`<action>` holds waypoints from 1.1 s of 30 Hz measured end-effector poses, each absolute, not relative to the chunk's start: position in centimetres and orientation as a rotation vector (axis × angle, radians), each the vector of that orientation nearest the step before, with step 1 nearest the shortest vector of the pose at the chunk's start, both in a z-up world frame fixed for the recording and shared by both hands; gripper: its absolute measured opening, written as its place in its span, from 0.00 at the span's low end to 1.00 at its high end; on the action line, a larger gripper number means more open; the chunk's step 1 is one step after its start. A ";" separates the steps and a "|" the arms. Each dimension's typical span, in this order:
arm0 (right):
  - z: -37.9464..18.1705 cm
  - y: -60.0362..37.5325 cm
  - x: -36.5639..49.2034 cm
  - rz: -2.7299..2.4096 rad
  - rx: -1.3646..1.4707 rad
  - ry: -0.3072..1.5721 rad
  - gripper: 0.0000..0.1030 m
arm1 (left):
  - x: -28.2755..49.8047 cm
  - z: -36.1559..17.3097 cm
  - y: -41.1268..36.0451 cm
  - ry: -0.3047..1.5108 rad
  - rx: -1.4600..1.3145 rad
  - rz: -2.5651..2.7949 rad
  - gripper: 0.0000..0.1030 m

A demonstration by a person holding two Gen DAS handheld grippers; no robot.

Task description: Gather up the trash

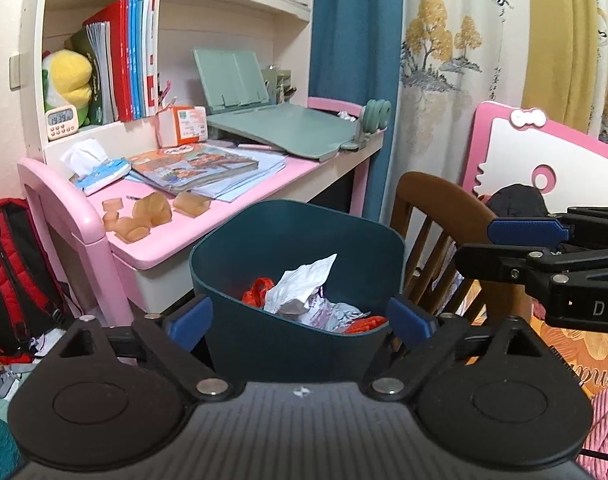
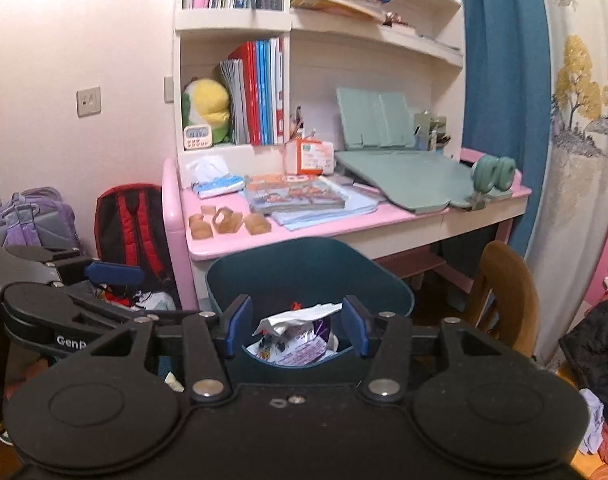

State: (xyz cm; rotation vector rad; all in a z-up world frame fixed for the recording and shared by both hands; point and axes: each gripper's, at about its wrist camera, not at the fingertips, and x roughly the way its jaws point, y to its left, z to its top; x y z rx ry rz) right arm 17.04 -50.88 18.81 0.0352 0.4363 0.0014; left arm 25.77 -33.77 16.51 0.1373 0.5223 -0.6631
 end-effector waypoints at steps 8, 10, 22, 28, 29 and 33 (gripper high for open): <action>19.0 -50.7 16.0 -0.003 0.045 0.425 0.49 | 24.8 17.1 -33.9 0.489 0.115 -0.682 0.99; 19.1 -50.6 15.8 -0.010 0.041 0.420 0.49 | 24.8 17.2 -33.9 0.484 0.116 -0.681 0.99; 19.3 -50.2 14.9 -0.025 0.014 0.394 0.50 | 24.6 17.6 -33.6 0.478 0.103 -0.681 0.99; 19.2 -50.1 14.6 -0.034 0.020 0.389 0.50 | 24.7 17.7 -33.3 0.479 0.085 -0.675 0.99; 19.2 -50.1 14.5 -0.036 0.021 0.386 0.50 | 24.7 17.7 -33.2 0.479 0.081 -0.678 0.99; 19.3 -50.0 14.2 -0.050 0.024 0.373 0.50 | 24.6 17.8 -33.1 0.477 0.067 -0.680 0.99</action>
